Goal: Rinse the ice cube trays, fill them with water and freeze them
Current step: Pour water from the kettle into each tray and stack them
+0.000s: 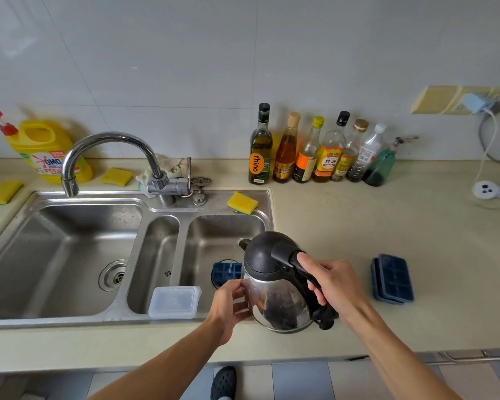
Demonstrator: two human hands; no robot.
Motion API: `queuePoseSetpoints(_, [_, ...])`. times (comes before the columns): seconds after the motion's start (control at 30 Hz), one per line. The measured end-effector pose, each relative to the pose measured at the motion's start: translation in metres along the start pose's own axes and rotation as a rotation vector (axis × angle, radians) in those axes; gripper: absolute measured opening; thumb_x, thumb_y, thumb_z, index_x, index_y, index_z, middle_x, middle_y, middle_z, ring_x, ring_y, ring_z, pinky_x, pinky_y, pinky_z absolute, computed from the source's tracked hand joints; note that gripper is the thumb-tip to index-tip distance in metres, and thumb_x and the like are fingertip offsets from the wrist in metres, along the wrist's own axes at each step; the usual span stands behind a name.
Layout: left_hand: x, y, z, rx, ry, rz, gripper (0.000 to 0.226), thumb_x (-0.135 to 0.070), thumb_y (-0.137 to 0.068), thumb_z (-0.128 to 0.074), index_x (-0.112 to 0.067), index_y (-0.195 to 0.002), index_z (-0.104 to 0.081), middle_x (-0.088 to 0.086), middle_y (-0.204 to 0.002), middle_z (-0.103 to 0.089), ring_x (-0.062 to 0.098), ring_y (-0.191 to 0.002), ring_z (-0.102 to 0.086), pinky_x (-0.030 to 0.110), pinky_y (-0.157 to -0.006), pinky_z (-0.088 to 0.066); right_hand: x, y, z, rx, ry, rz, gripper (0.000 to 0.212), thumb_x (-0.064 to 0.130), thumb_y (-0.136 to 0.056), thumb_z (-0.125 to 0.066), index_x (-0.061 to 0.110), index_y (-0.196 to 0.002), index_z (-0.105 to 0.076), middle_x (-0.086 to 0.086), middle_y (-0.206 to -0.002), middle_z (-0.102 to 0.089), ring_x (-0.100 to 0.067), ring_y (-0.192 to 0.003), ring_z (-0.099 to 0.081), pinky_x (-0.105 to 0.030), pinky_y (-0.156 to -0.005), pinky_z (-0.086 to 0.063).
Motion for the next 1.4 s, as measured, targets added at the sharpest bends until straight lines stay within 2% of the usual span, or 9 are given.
queuePoseSetpoints(0.13, [-0.002, 0.0, -0.003, -0.005, -0.017, 0.002, 0.037, -0.029, -0.104, -0.044, -0.008, -0.099, -0.074, 0.015, -0.098, -0.078, 0.035, -0.099, -0.07, 0.042, -0.077, -0.057, -0.001, -0.001, 0.003, -0.008, -0.011, -0.013, 0.057, 0.048, -0.092, -0.069, 0.013, -0.047, -0.059, -0.002, -0.05, -0.058, -0.012, -0.038, -0.045, -0.017, -0.04, -0.038])
queuePoseSetpoints(0.27, [-0.006, 0.0, -0.006, -0.006, -0.045, 0.005, 0.036, -0.028, -0.102, -0.045, -0.009, -0.091, -0.074, 0.016, -0.097, -0.077, 0.03, -0.091, -0.072, 0.038, -0.071, -0.059, -0.001, -0.003, 0.005, -0.012, -0.01, -0.027, 0.06, 0.049, -0.091, -0.069, 0.002, -0.054, -0.06, -0.003, -0.051, -0.058, -0.012, -0.039, -0.045, -0.017, -0.04, -0.038])
queuePoseSetpoints(0.33, [-0.007, 0.0, -0.007, -0.005, -0.053, 0.008, 0.037, -0.028, -0.102, -0.046, -0.011, -0.085, -0.075, 0.015, -0.095, -0.078, 0.029, -0.089, -0.072, 0.036, -0.068, -0.058, -0.002, -0.004, 0.007, -0.019, -0.013, -0.033, 0.059, 0.048, -0.091, -0.069, 0.003, -0.054, -0.061, -0.003, -0.051, -0.059, -0.012, -0.038, -0.045, -0.017, -0.04, -0.038])
queuePoseSetpoints(0.47, [-0.008, -0.001, -0.006, -0.014, -0.049, 0.008, 0.035, -0.028, -0.102, -0.046, -0.01, -0.092, -0.074, 0.013, -0.095, -0.078, 0.032, -0.095, -0.07, 0.038, -0.072, -0.057, -0.002, -0.005, 0.007, -0.02, -0.016, -0.038, 0.056, 0.047, -0.092, -0.069, 0.011, -0.05, -0.06, -0.003, -0.051, -0.058, -0.012, -0.038, -0.045, -0.017, -0.04, -0.038])
queuePoseSetpoints(0.67, [-0.007, -0.002, -0.006, -0.022, -0.041, 0.015, 0.034, -0.029, -0.103, -0.046, -0.007, -0.105, -0.072, 0.013, -0.096, -0.078, 0.033, -0.097, -0.071, 0.037, -0.069, -0.058, -0.001, -0.005, 0.007, -0.017, -0.015, -0.041, 0.056, 0.047, -0.092, -0.069, 0.016, -0.046, -0.06, -0.003, -0.05, -0.058, -0.011, -0.038, -0.045, -0.017, -0.04, -0.038])
queuePoseSetpoints(0.93, [-0.004, -0.001, -0.009, -0.017, -0.026, 0.022, 0.034, -0.027, -0.102, -0.046, -0.006, -0.101, -0.073, 0.016, -0.097, -0.078, 0.034, -0.095, -0.07, 0.041, -0.075, -0.057, -0.001, -0.002, 0.01, -0.02, -0.014, -0.043, 0.057, 0.048, -0.092, -0.069, 0.012, -0.049, -0.061, -0.004, -0.052, -0.059, -0.014, -0.04, -0.045, -0.019, -0.041, -0.038])
queuePoseSetpoints(1.23, [0.0, 0.001, -0.012, -0.003, -0.03, 0.02, 0.039, -0.028, -0.1, -0.048, -0.013, -0.084, -0.08, 0.014, -0.094, -0.078, 0.028, -0.084, -0.074, 0.038, -0.07, -0.058, -0.002, 0.002, 0.015, -0.018, 0.01, -0.029, 0.059, 0.05, -0.093, -0.068, 0.012, -0.049, -0.059, -0.004, -0.052, -0.059, -0.015, -0.041, -0.046, -0.019, -0.043, -0.039])
queuePoseSetpoints(1.4, [0.002, 0.0, -0.011, -0.012, -0.032, 0.024, 0.035, -0.029, -0.101, -0.047, -0.008, -0.096, -0.075, 0.015, -0.095, -0.078, 0.028, -0.085, -0.074, 0.038, -0.069, -0.057, -0.002, 0.004, 0.015, -0.018, 0.009, -0.02, 0.058, 0.05, -0.092, -0.068, 0.015, -0.046, -0.059, -0.003, -0.05, -0.058, -0.014, -0.04, -0.045, -0.018, -0.042, -0.039])
Point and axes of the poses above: each hand's wrist, its own y-axis away from the middle knuckle, its own z-axis out of the back of the hand, x = y × z, the point moved 9 cm from there along -y, towards the middle knuckle
